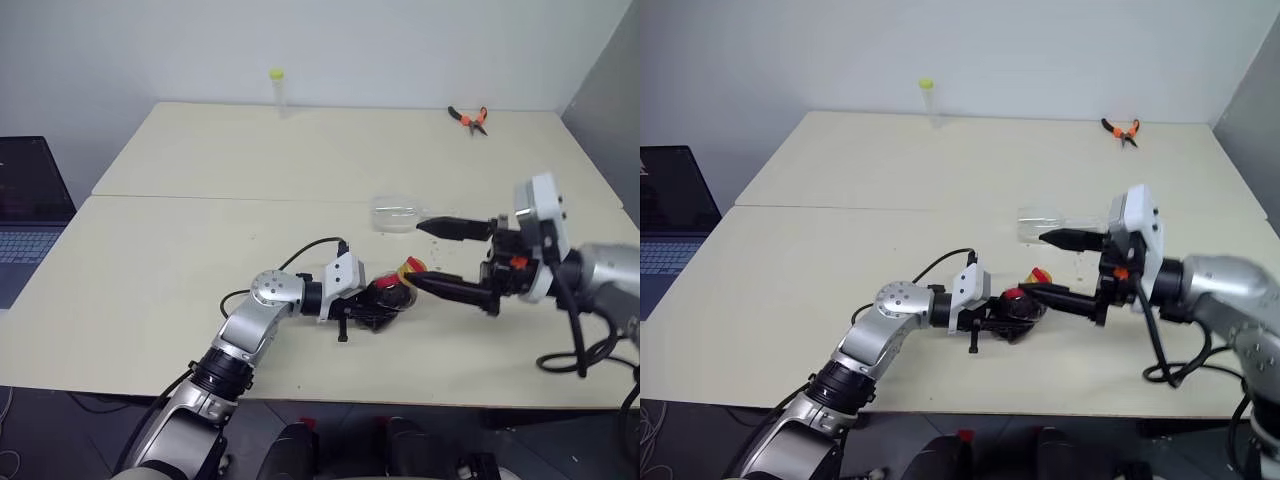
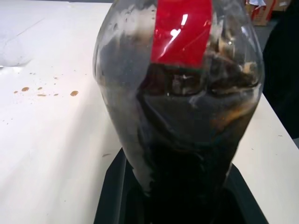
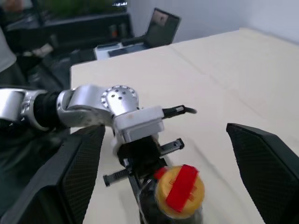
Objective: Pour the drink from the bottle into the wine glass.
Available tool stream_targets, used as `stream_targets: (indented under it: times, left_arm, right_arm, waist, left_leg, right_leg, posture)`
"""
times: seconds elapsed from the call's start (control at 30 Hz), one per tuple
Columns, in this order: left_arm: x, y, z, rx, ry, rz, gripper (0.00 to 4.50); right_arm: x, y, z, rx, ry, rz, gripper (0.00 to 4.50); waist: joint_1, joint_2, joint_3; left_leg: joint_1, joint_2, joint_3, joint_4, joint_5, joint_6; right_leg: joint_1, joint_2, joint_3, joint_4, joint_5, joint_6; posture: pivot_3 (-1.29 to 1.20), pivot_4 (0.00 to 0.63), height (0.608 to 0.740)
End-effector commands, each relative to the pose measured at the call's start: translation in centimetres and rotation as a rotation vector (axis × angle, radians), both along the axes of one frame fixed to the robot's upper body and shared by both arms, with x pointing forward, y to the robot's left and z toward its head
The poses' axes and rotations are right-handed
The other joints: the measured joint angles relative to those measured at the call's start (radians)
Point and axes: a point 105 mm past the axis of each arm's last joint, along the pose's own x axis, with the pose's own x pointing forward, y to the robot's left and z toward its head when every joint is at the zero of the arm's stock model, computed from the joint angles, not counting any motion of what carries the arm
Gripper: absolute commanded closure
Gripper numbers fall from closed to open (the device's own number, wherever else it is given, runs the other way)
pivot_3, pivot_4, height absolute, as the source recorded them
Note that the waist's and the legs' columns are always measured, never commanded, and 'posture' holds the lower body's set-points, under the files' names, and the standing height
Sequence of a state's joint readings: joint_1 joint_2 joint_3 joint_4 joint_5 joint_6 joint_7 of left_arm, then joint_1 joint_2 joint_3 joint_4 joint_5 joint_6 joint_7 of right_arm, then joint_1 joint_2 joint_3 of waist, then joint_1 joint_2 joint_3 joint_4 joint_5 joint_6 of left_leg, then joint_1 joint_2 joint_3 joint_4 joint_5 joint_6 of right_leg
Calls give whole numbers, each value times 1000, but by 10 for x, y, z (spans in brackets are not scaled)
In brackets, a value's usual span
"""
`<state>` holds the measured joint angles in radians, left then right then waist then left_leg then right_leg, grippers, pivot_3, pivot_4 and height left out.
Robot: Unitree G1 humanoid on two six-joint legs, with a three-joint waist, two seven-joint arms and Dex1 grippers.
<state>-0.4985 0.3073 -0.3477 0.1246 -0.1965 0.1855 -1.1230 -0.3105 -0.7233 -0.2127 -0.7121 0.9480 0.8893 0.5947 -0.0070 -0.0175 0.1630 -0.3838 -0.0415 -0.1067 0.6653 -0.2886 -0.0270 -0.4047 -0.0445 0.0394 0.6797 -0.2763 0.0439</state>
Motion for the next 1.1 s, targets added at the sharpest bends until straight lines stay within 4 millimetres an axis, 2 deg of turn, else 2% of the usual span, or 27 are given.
stream_targets:
  times: [0.03, 0.17, 0.4, 0.53, 0.73, 0.97, 1.1]
  left_arm:
    - [0, -7, 11, -36, -39, -21, 3810]
    - [0, -10, 11, -37, -41, -34, 3810]
    - [4, -9, 13, -37, -46, -37, 3812]
    - [6, -9, 14, -40, -46, -32, 3813]
    - [10, -9, 16, -50, -56, -11, 3813]
    - [10, -11, 18, -59, -56, -9, 3814]
    - [9, -12, 18, -57, -56, -14, 3814]
  right_arm:
    - [12, 3, 9, 56, -137, -206, 0]
    - [24, -4, 0, 43, -157, -314, 0]
    - [22, -26, -18, -73, -138, -342, 0]
    - [18, -31, -16, -62, -140, -341, 0]
    - [7, -14, 0, 23, -145, -263, 0]
    - [11, 3, -11, -5, -134, -288, 0]
    - [23, -8, -18, -30, -135, -383, 0]
  waist:
    - [0, 0, 0]
    - [0, 0, 0]
    - [1, 1, 0]
    - [0, 1, 0]
    - [1, 1, 0]
    - [0, 0, 0]
    - [0, 1, 0]
  left_leg:
    - [0, 0, 0, 0, 0, 0]
    - [0, 0, 0, 0, 0, 0]
    - [0, 0, 0, -1, 0, 0]
    - [2, 1, 0, -1, 0, 0]
    - [1, 1, 1, -1, 0, 0]
    - [1, 1, 0, -1, 0, 0]
    - [1, 1, 0, -1, 0, 0]
  right_leg:
    - [0, 0, 0, 0, 0, 0]
    - [0, 5, 0, 0, 0, 0]
    - [0, 5, 0, -1, 0, 0]
    - [1, 6, 0, 0, 0, 0]
    - [1, 6, 0, 0, 0, 0]
    - [1, 6, 0, 0, 0, 0]
    - [0, 6, 0, -1, 0, 0]
  posture:
    - [0, 150, 740]
    - [0, 150, 740]
    - [0, 150, 740]
    - [0, 150, 740]
    - [0, 150, 740]
    - [0, 150, 740]
    - [0, 150, 740]
